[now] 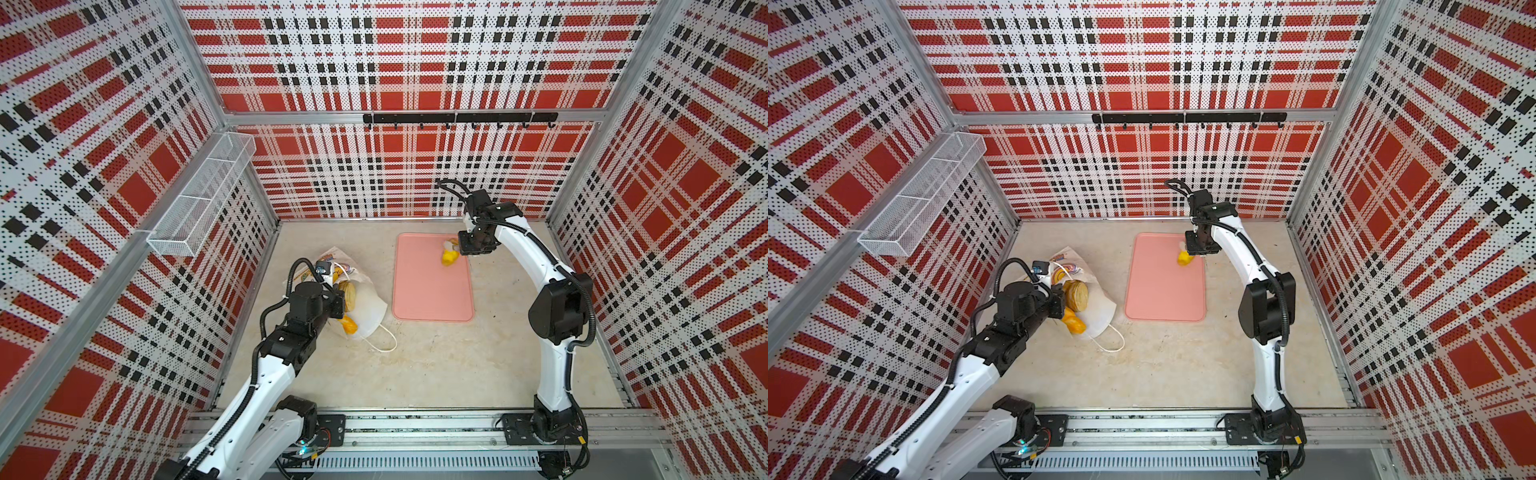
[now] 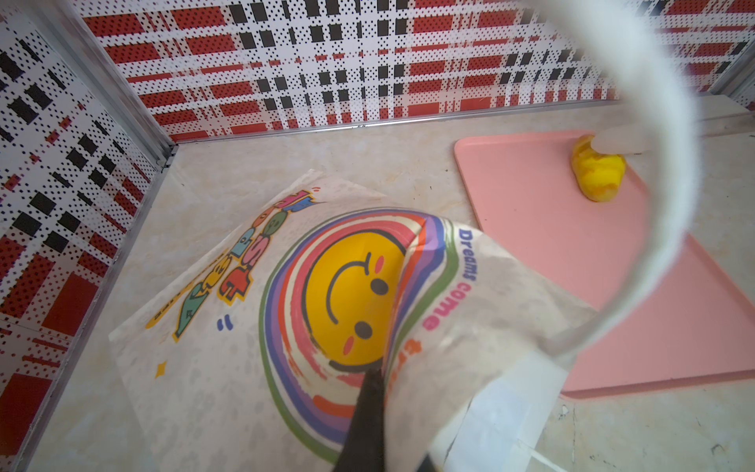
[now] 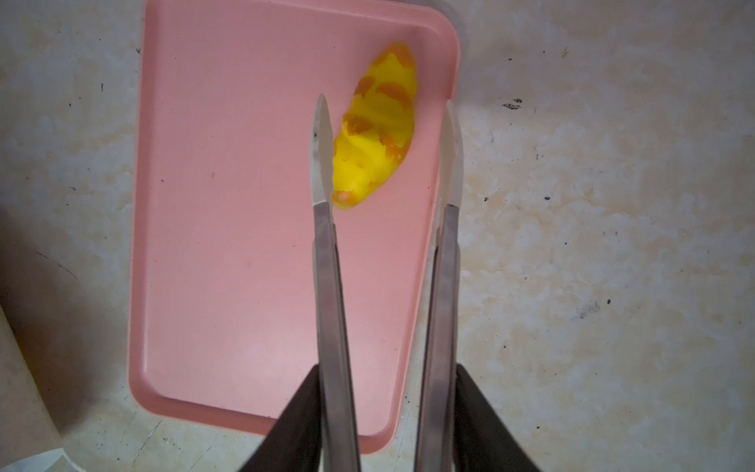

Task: Take the fake bread out of the paper bag
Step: 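Open the right gripper, releasing the tongs and bread onto the tray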

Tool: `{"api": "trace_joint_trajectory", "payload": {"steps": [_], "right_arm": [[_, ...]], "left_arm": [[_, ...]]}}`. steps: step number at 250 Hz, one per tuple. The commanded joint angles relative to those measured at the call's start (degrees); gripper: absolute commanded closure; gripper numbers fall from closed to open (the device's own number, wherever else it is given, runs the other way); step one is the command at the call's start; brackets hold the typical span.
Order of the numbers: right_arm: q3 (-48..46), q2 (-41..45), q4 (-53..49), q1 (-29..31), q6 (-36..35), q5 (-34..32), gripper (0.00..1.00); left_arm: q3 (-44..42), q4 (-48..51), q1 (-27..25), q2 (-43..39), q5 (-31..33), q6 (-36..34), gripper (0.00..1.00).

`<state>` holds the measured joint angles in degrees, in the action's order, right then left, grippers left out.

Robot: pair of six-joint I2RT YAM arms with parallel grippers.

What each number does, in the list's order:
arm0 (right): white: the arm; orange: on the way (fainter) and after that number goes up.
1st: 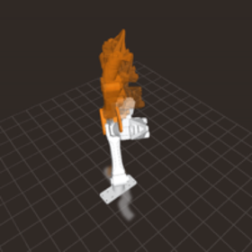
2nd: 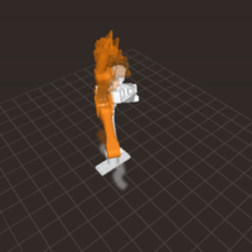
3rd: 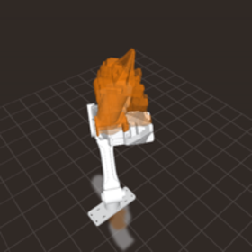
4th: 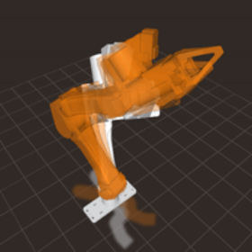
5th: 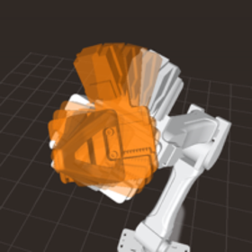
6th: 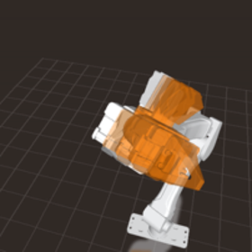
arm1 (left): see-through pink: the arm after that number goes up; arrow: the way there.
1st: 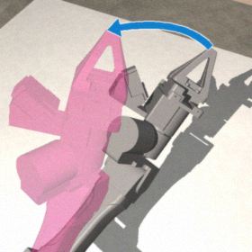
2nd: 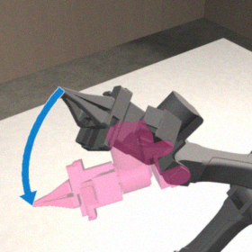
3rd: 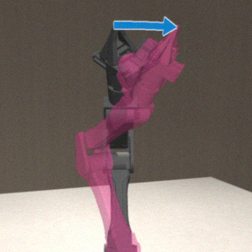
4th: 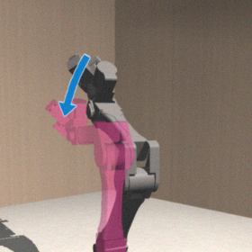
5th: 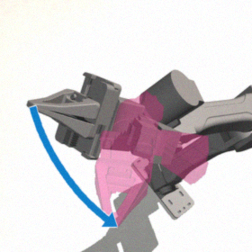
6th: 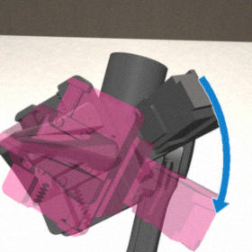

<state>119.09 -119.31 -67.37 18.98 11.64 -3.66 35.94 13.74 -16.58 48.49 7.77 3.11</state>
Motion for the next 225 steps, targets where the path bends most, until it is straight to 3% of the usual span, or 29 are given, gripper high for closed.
{"api": "trace_joint_trajectory", "payload": {"steps": [1, 71, 114, 138, 182, 189, 225], "right_arm": [[-0.44, 0.14, 3.06, -0.49, 0.93, 0.9, 0.5], [-0.93, 3.36, 3.29, -0.9, 1.34, 3.0, 0.52], [-8.37, 9.37, 7.77, -0.97, 1.77, 7.13, 0.55], [-13.28, 10.49, 8.76, -0.99, 1.72, 8.12, 0.5], [-33.57, 17.39, 22.61, -0.52, 5.0, 12.18, 0.38], [-35.83, 17.91, 23.66, -0.29, 5.23, 12.2, 0.32], [-42.55, 18.85, 26.85, 2.23, 5.66, 10.49, 0.31]], "left_arm": [[1.46, 0.54, -0.42, -0.75, 0.41, 0.04, 1.0], [1.33, 0.48, -0.36, -1.34, 0.4, -0.19, 1.0], [0.99, 0.39, -2.22, -1.91, 0.73, -0.52, 1.0], [1.02, 0.65, -2.66, -2.14, 1.05, -0.75, 1.0], [0.63, 0.65, -3.54, -2.91, 2.26, -1.28, 1.0], [0.62, 0.62, -3.7, -2.95, 2.43, -1.47, 1.0], [0.61, 0.45, -3.9, -2.75, 2.63, -1.67, 1.0]]}}
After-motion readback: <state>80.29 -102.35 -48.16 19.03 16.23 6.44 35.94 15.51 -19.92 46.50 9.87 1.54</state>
